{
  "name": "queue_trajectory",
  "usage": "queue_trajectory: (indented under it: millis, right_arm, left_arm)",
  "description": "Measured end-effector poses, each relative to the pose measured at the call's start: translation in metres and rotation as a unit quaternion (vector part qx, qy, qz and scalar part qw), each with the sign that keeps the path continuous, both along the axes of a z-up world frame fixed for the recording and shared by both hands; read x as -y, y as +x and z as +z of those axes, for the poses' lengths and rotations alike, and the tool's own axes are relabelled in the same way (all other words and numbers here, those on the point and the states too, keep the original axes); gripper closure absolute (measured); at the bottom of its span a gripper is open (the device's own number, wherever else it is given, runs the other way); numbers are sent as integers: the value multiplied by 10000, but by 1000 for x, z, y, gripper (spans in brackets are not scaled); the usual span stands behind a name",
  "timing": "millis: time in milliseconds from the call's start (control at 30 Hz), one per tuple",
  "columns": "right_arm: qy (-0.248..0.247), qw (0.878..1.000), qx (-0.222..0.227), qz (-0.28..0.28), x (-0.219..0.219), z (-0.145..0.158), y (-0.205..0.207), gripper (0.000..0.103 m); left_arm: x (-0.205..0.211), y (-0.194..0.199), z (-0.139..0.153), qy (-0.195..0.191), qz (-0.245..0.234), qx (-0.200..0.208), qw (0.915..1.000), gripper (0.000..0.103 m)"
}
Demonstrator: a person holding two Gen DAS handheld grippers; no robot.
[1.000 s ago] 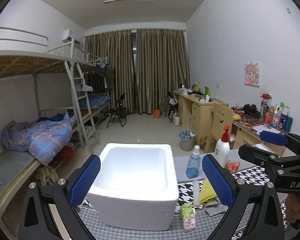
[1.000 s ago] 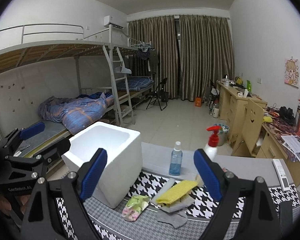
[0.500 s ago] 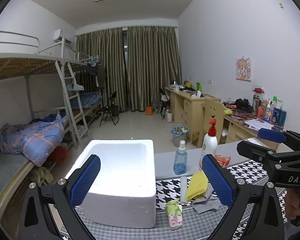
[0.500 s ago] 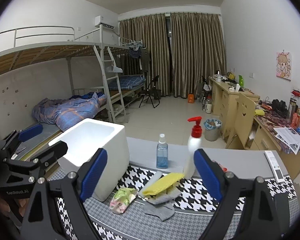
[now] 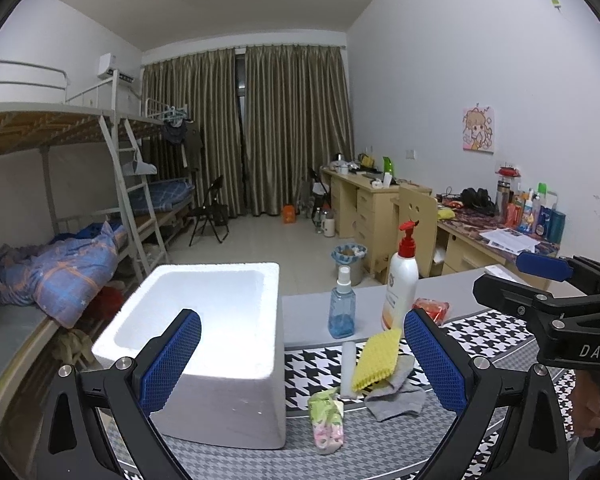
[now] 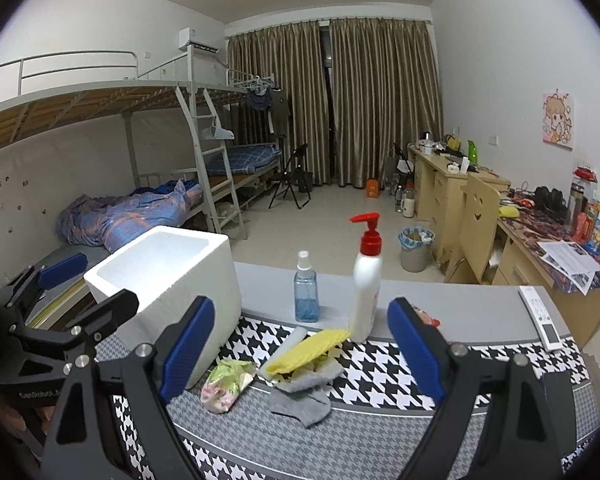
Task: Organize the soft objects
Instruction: 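Move both tools back from the box toward the remaining items on the table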
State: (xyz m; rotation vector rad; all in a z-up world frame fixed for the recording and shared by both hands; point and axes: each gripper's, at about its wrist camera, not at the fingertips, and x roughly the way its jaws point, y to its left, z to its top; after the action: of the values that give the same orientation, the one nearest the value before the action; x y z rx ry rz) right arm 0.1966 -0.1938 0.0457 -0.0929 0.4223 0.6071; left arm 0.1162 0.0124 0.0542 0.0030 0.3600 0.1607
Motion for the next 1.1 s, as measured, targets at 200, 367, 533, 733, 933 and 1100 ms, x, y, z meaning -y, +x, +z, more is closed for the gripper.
queue_trajectory:
  millis: [200,367,533,733,933,1100]
  right_arm:
    - [7,9999,-125,-61,8,-9,5,12]
    - [-24,9997,-213,-96,14,-17,10,12]
    - [-46,9993,-316,-177,21,-25,15,12]
    - [-77,9990,-392,-216,27,-33,17,12]
    - [-151,9983,-501,-258,29,-41,21,12]
    - [-178,9978,-575,-281,31,-46,25,12]
  left_arm:
    - [4,6,-8,-28,-10,-108,9999,1]
    - [9,8,-17,-38,-40,-198,9998,1]
    - [14,12,-25,-74,-130,-287,9995,1]
    - [20,16,-36,-63,-160,-385,9991,1]
    - [24,21,-46,-81,-205,-497,9985,1]
    - [27,23,-53,-46,-188,-553,9983,1]
